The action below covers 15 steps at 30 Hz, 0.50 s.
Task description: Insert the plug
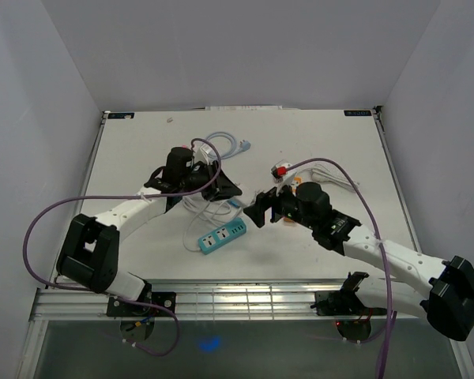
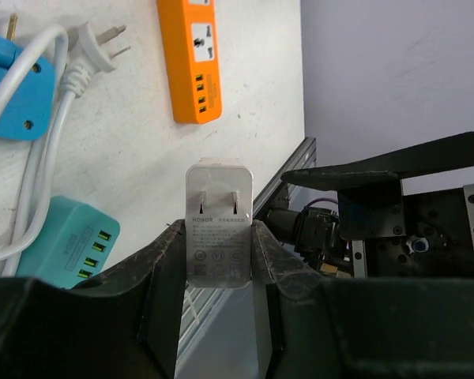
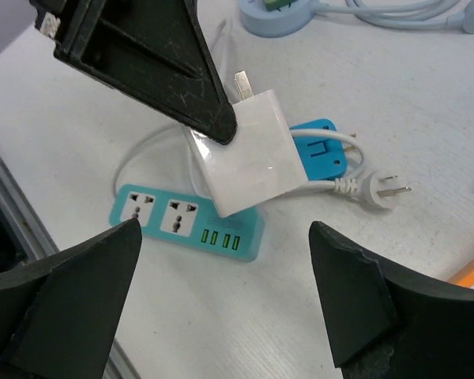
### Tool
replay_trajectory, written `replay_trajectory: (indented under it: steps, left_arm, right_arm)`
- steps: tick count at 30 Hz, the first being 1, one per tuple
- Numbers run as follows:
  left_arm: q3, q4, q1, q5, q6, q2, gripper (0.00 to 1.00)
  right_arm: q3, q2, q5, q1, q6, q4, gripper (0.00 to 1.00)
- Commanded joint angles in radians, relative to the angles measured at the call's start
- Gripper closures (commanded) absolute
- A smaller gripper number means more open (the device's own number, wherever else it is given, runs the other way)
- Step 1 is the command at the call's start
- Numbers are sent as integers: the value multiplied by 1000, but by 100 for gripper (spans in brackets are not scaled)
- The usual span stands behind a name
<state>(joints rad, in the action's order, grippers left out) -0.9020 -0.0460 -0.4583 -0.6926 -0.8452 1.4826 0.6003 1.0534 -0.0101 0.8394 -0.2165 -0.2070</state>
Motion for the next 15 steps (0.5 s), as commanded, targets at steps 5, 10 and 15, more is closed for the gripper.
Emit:
replay_trajectory:
  steps: [5, 10, 15]
  left_arm:
    - [60, 300, 12, -77, -61, -149, 100]
    - [68, 382, 12, -90, -80, -224, 100]
    - [66, 431, 15, -62, -75, -306, 100]
  right_arm:
    - [139, -6, -195, -103, -273, 31, 12]
    - [200, 23, -303, -154, -398, -46, 15]
    - [250, 62, -350, -174, -512, -61, 18]
